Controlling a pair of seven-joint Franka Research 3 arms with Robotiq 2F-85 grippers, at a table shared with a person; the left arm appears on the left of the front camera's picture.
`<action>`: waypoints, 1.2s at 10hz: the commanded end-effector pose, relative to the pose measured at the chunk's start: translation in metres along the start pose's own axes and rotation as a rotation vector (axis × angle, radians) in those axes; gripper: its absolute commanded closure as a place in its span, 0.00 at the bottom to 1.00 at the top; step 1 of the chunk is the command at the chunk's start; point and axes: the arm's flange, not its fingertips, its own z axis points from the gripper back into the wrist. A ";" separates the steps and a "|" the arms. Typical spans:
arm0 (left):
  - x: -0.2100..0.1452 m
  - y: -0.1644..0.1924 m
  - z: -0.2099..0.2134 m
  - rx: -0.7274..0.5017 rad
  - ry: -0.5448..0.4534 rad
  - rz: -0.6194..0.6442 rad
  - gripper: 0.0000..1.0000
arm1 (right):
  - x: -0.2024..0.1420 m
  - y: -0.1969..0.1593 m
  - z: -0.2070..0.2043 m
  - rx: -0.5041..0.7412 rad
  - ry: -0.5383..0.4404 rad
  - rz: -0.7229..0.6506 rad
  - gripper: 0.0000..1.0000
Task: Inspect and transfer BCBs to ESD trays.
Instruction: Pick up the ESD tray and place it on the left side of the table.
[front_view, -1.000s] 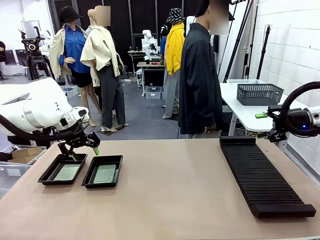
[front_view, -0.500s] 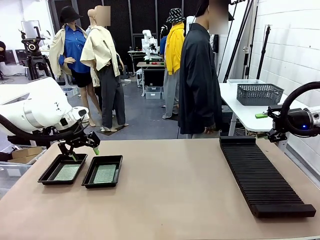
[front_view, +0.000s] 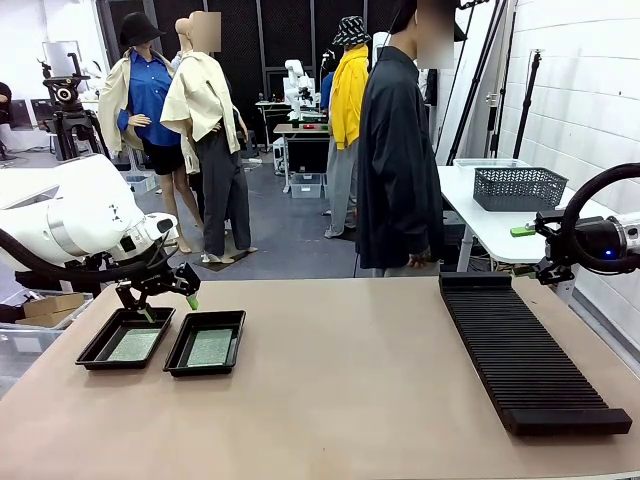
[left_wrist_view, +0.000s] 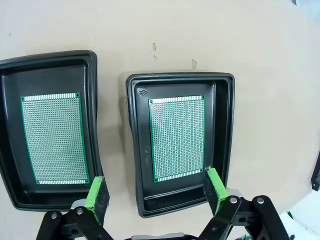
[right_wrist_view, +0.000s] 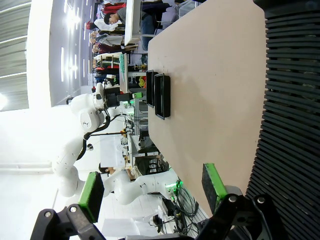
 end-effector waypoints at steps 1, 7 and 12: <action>0.001 0.000 0.002 -0.002 -0.010 0.000 0.00 | -0.002 0.001 -0.002 -0.008 0.002 -0.005 0.00; 0.001 0.000 0.002 -0.002 -0.010 0.000 0.00 | -0.002 0.001 -0.002 -0.008 0.002 -0.005 0.00; -0.003 0.044 0.036 -0.340 -0.008 -0.021 0.00 | -0.002 0.001 -0.002 -0.008 0.002 -0.005 0.00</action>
